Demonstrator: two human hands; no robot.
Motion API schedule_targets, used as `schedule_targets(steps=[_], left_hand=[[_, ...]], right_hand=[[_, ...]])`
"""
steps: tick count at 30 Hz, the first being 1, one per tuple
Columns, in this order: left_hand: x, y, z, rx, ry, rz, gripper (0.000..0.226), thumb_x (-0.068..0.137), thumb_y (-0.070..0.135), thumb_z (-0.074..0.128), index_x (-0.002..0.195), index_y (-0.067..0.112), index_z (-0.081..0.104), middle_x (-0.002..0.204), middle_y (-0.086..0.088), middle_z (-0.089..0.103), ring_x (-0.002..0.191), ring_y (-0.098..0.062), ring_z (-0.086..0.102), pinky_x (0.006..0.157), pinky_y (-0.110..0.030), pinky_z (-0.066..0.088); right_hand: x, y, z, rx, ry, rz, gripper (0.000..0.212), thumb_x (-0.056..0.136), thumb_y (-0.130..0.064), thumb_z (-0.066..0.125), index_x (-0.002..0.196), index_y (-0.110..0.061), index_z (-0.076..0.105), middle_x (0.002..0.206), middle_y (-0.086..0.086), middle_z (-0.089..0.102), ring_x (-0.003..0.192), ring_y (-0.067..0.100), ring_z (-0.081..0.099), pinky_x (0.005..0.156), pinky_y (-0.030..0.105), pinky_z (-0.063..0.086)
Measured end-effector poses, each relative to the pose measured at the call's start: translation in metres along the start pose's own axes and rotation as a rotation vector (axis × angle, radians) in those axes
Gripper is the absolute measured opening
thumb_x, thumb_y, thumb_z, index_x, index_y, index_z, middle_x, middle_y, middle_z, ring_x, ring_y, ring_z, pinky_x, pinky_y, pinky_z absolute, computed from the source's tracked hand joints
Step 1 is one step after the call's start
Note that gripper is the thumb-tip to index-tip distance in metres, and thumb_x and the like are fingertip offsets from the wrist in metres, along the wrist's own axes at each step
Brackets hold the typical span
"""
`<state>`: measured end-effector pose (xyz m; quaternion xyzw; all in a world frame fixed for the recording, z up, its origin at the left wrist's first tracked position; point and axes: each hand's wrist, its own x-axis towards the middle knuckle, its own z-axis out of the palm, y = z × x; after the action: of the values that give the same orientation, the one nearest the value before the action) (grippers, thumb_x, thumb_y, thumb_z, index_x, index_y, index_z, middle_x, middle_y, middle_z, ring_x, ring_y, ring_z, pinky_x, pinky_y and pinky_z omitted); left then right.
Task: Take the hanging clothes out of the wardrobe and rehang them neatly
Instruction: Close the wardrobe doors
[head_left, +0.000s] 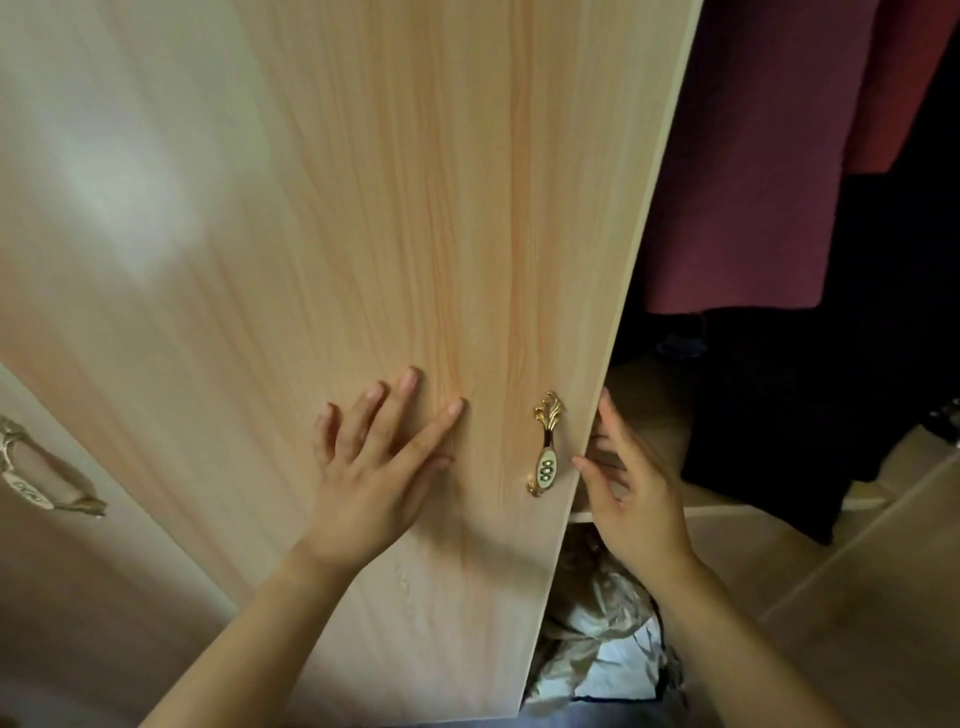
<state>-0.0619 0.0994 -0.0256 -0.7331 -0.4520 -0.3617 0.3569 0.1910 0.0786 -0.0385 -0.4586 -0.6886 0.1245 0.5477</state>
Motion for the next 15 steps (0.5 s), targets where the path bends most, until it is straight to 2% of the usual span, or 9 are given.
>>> schedule_targets(steps=[2,5,8,10,15], left_hand=[[-0.001,0.006,-0.004,-0.025,-0.017,-0.034,0.054,0.093,0.042,0.049,0.143,0.04,0.029,0.158,0.004,0.007,0.144,-0.018,0.01,0.11,-0.046,0.012],[-0.001,0.024,-0.018,-0.104,-0.107,-0.123,0.052,0.092,0.041,0.045,0.143,0.037,0.031,0.157,-0.004,0.011,0.141,-0.029,0.014,0.11,-0.05,0.012],[-0.003,0.047,-0.035,-0.239,-0.247,-0.252,0.055,0.09,0.045,0.041,0.143,0.036,0.031,0.158,-0.006,0.008,0.144,-0.03,0.007,0.108,-0.053,0.016],[-0.008,0.066,-0.044,-0.3,-0.346,-0.296,0.056,0.09,0.048,0.039,0.144,0.037,0.028,0.158,-0.005,0.009,0.144,-0.029,0.008,0.107,-0.056,0.018],[-0.033,0.137,-0.063,-0.391,-0.6,-0.275,0.058,0.092,0.054,0.03,0.146,0.035,0.025,0.155,-0.003,0.024,0.141,-0.029,0.021,0.107,-0.057,0.024]], right_hand=[[-0.003,-0.002,-0.002,-0.022,-0.009,0.024,0.062,0.088,-0.03,0.054,0.143,-0.037,0.029,0.12,-0.009,0.057,0.107,0.003,0.056,0.088,0.015,0.048],[-0.011,-0.007,-0.012,-0.186,-0.083,0.067,0.059,0.089,-0.04,0.055,0.143,-0.027,0.035,0.131,-0.006,0.051,0.12,0.001,0.045,0.097,0.008,0.034],[-0.03,-0.011,-0.029,-0.314,-0.203,0.145,0.061,0.089,-0.053,0.044,0.144,-0.032,0.03,0.144,-0.004,0.041,0.132,0.01,0.035,0.104,0.021,0.03],[-0.051,-0.012,-0.045,-0.378,-0.25,0.182,0.064,0.087,-0.061,0.033,0.145,-0.032,0.029,0.149,-0.004,0.034,0.137,0.012,0.029,0.107,0.026,0.029],[-0.122,-0.006,-0.106,-0.467,-0.268,0.276,0.067,0.086,-0.065,0.027,0.143,-0.03,0.035,0.15,-0.006,0.032,0.137,0.009,0.027,0.106,0.021,0.025]])
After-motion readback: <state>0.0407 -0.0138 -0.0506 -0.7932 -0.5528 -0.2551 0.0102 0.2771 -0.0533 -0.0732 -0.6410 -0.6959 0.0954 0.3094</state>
